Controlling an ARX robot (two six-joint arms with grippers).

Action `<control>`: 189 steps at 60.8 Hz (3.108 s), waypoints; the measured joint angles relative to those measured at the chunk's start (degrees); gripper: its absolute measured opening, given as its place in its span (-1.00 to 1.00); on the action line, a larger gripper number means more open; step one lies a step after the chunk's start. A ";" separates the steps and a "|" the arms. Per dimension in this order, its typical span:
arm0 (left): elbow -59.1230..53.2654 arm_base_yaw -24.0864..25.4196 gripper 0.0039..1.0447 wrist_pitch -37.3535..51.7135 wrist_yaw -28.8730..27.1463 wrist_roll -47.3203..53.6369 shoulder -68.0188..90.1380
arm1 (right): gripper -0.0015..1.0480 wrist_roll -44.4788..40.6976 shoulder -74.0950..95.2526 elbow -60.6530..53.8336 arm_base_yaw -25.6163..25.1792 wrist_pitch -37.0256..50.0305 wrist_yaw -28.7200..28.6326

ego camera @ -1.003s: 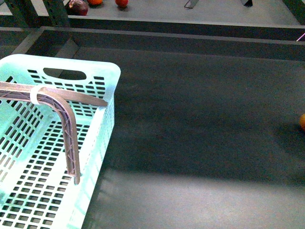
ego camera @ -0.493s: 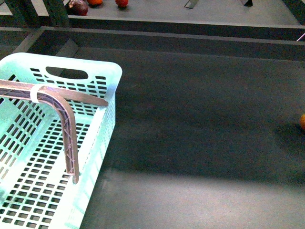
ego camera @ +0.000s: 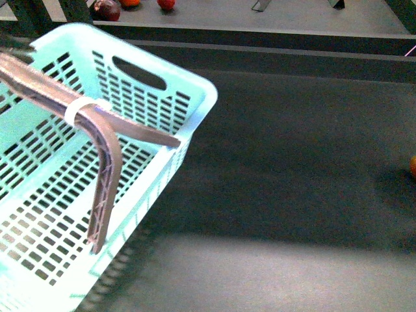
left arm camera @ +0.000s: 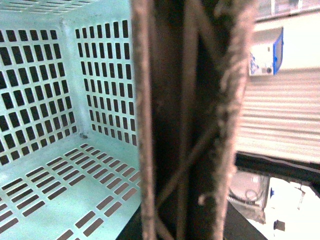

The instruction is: Pick apple with right arm and hold basket with left

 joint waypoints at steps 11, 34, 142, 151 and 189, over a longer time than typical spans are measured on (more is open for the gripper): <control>6.43 -7.85 -0.89 -4.55 0.59 2.82 -0.26 | 0.83 0.00 0.00 0.00 0.00 0.00 0.00; 13.60 -21.09 -0.89 -8.96 0.55 5.29 -0.24 | 0.83 0.00 0.00 0.00 0.00 0.00 0.02; 15.12 -26.12 -0.89 -7.78 0.44 5.84 2.73 | 0.83 1.51 89.53 14.08 -30.10 30.42 1.46; 15.12 -26.12 -0.89 -7.78 0.57 5.81 2.73 | 0.83 0.37 110.84 20.74 -30.67 37.83 2.38; 15.12 -26.12 -0.89 -7.78 0.61 5.79 2.73 | 0.83 1.90 130.33 39.08 -29.64 36.81 4.68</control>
